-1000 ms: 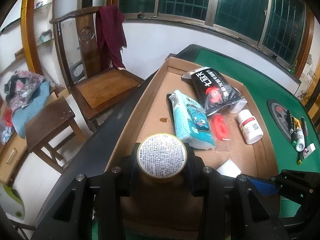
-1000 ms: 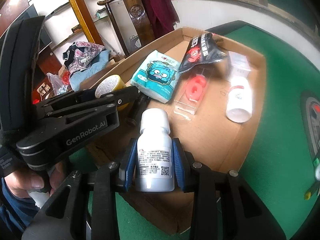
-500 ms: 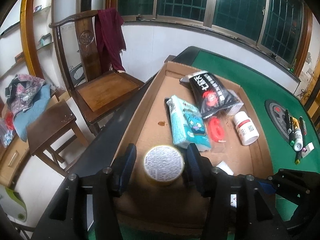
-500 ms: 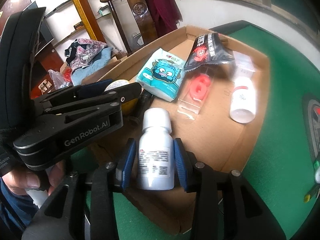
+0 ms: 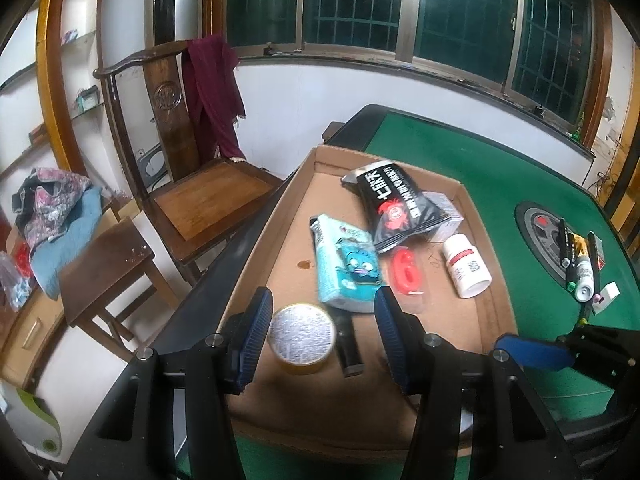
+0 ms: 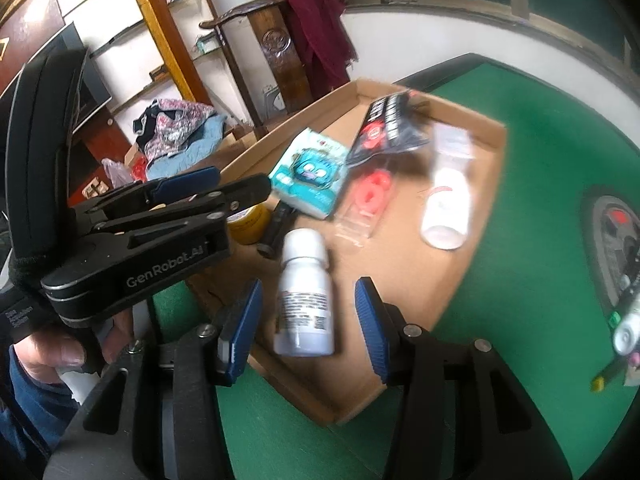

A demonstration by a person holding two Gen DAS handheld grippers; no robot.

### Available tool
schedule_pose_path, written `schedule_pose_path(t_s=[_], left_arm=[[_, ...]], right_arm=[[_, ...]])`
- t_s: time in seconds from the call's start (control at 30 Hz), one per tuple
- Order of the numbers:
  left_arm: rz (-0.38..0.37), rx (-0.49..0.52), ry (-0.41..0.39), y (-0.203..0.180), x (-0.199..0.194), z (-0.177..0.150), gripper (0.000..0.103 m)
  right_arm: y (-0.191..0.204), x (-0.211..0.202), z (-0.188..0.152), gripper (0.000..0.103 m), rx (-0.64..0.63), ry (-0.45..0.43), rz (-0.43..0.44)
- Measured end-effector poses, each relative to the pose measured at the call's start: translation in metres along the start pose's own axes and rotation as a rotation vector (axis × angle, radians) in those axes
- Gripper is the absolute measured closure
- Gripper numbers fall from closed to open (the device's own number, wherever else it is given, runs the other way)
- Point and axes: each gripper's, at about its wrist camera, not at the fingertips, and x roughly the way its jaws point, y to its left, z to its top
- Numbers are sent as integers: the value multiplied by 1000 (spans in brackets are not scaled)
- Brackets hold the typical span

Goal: Organize objects
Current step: 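Move both tools back toward the pile on the round base, then grasp a black marker with the left tool while the right tool grasps the white charger block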

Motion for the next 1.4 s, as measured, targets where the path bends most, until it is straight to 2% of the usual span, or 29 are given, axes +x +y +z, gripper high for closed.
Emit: schedule_pose_path(t_s=[0.3, 0.5, 0.6, 0.7, 0.8, 0.93, 1.0, 1.1, 1.17, 1.3, 1.4], left_arm=[[-38, 58, -15, -35, -14, 3, 56], [-129, 109, -18, -81, -25, 9, 56], [-185, 152, -4, -108, -25, 9, 56], [-237, 225, 28, -148, -21, 6, 56], [-326, 318, 73, -195, -12, -1, 56], [-393, 436, 132, -259, 11, -13, 56], [-355, 500, 145, -284, 23, -18, 56], [-382, 523, 194, -303, 34, -22, 56], [-363, 551, 195, -315, 38, -24, 56], [-350, 560, 216, -332, 52, -22, 56], [-369, 549, 218, -348, 58, -16, 56]], right_arm=[[-31, -37, -3, 56, 67, -59, -7], [-71, -70, -15, 56, 132, -105, -43], [-105, -92, -25, 57, 195, -132, -87], [-146, -117, -37, 51, 264, -162, -148], [-198, -144, -55, 50, 364, -189, -215], [-260, -168, -74, 50, 494, -217, -232], [-282, -174, -85, 50, 549, -223, -230], [-304, -179, -99, 50, 621, -234, -209], [-313, -182, -102, 50, 656, -242, -187], [-312, -186, -100, 50, 655, -263, -182], [-310, -186, -98, 50, 646, -274, -172]])
